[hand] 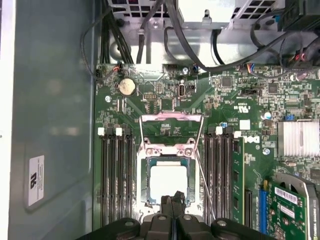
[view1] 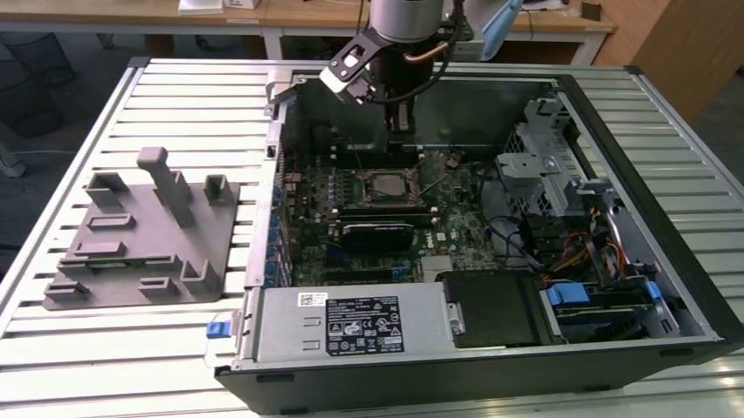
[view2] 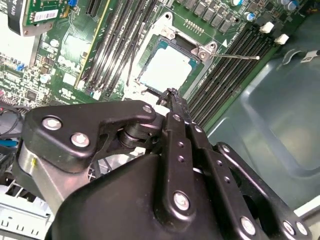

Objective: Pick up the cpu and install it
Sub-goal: 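Close the cpu cover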

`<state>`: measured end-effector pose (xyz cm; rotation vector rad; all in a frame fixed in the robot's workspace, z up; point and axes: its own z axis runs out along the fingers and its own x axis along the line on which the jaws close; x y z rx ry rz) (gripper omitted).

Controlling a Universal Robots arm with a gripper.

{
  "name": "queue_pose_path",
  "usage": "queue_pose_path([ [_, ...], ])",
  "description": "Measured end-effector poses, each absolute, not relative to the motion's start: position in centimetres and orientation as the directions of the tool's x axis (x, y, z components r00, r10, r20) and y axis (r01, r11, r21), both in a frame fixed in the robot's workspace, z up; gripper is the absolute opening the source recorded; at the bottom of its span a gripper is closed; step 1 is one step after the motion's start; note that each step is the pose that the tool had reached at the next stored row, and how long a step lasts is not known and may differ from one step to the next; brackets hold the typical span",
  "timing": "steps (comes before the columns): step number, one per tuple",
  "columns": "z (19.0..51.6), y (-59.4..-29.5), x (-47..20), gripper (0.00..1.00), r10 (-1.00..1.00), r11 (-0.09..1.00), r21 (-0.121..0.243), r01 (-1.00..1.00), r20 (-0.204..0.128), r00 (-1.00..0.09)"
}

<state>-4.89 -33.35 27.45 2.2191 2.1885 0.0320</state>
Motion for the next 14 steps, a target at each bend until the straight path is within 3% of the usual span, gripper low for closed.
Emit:
queue_pose_path([
  [14,27.5,-34.0,-3.3,0.11,1.0,-0.014,0.032,0.999,-0.003,0.014],
])
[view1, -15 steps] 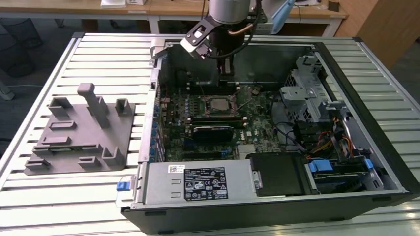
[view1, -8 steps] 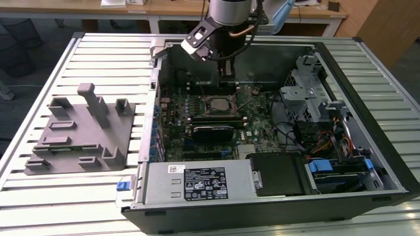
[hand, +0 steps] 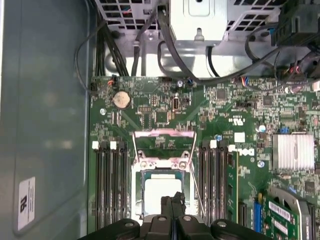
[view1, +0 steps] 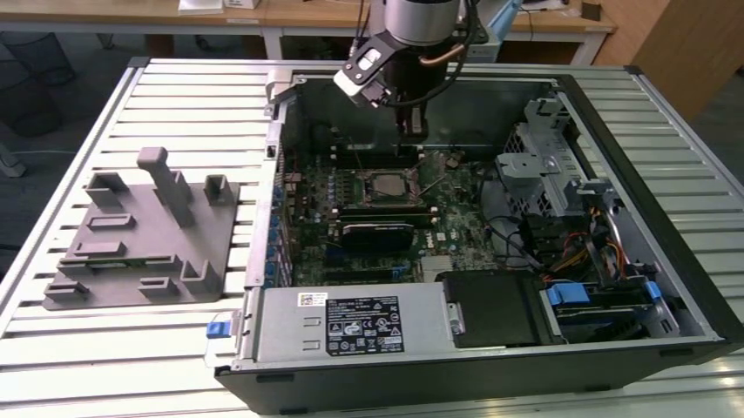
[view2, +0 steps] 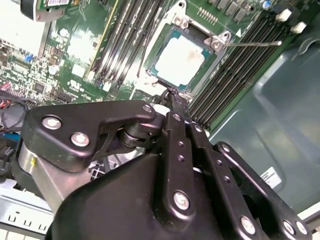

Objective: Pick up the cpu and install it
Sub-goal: 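Close the cpu cover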

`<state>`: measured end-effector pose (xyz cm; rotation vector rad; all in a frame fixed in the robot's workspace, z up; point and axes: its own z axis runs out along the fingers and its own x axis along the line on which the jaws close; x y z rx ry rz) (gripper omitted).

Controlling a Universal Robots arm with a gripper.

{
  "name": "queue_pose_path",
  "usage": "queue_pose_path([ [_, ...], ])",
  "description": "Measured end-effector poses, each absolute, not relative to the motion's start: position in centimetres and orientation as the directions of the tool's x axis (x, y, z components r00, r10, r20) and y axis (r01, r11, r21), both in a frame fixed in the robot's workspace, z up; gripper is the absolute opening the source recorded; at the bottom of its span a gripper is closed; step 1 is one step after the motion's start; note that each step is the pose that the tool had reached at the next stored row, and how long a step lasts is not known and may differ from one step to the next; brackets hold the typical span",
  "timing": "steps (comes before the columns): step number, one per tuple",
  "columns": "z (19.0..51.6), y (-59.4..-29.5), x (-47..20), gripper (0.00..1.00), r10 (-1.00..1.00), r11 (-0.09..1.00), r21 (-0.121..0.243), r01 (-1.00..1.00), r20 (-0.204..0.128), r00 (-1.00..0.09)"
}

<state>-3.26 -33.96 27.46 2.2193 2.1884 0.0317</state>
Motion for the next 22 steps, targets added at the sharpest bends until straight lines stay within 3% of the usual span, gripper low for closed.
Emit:
queue_pose_path([
  [22,27.1,-33.6,-0.5,0.11,1.0,-0.012,0.026,1.0,-0.003,0.013],
])
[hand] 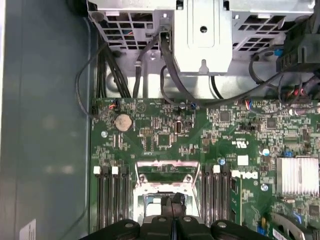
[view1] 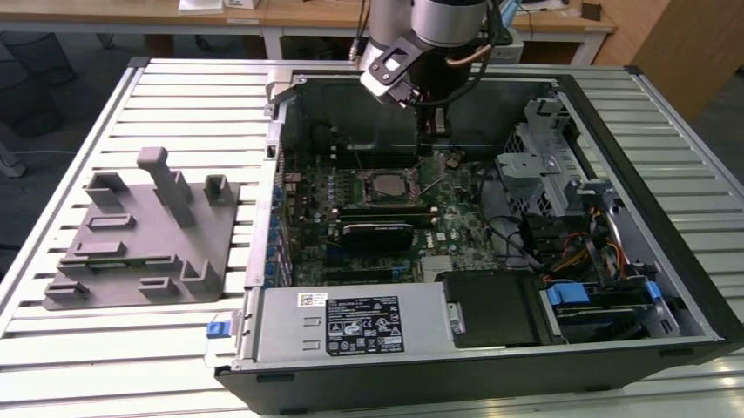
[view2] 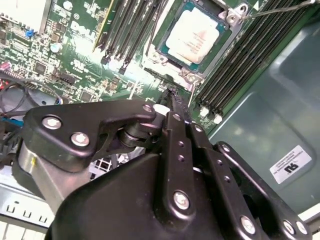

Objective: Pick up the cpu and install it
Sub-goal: 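Close the cpu cover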

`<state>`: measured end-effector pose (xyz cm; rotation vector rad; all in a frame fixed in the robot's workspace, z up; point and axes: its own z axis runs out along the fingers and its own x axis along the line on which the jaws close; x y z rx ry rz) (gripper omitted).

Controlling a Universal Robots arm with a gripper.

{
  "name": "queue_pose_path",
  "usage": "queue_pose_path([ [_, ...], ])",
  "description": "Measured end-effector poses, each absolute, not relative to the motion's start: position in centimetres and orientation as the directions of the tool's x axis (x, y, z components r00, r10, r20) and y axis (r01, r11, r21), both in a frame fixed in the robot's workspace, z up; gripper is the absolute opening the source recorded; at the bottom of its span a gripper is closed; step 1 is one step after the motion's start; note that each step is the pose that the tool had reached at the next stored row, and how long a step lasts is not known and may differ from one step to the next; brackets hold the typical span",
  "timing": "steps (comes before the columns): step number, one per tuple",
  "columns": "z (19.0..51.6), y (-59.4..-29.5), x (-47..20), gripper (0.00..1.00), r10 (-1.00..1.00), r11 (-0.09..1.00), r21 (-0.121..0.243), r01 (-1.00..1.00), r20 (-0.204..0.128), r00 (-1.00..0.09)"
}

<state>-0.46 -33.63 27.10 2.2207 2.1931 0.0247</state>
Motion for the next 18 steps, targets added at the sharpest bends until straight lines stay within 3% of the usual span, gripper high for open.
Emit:
queue_pose_path([
  [18,26.1,-33.2,2.4,0.11,1.0,0.005,0.025,1.0,-0.011,-0.005],
])
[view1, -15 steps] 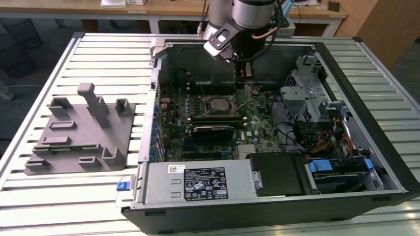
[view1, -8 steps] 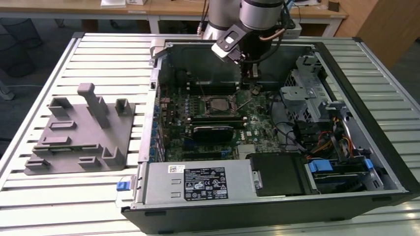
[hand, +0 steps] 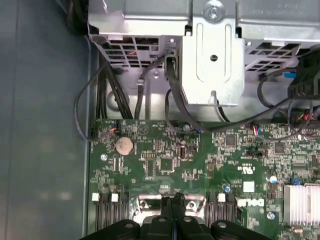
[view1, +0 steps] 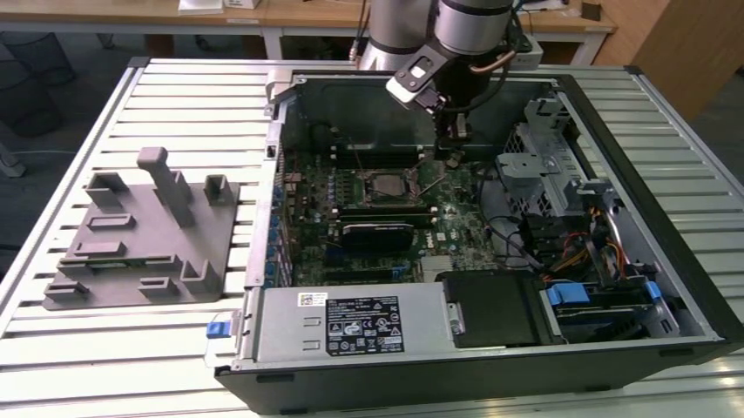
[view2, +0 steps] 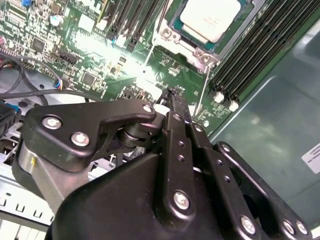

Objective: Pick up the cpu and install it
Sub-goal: 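Close the cpu cover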

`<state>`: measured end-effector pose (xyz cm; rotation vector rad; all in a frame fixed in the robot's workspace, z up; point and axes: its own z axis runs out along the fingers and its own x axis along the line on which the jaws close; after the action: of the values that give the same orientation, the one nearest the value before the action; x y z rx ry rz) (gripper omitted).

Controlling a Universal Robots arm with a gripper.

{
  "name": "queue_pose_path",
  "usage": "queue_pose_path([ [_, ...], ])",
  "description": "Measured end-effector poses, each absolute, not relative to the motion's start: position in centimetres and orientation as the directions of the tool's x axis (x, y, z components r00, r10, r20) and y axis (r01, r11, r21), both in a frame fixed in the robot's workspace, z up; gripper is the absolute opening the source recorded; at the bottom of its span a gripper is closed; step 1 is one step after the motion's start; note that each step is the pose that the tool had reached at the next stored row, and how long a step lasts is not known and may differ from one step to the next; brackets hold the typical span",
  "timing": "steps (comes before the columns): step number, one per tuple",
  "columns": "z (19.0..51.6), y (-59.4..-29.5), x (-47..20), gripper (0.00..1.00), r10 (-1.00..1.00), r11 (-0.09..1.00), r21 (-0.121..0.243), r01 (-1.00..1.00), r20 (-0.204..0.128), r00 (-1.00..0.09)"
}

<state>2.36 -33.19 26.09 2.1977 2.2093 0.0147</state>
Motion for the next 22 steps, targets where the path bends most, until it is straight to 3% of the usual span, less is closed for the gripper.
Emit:
queue_pose_path([
  [22,25.6,-32.7,4.6,0.11,1.0,0.007,0.024,1.0,-0.012,-0.006],
])
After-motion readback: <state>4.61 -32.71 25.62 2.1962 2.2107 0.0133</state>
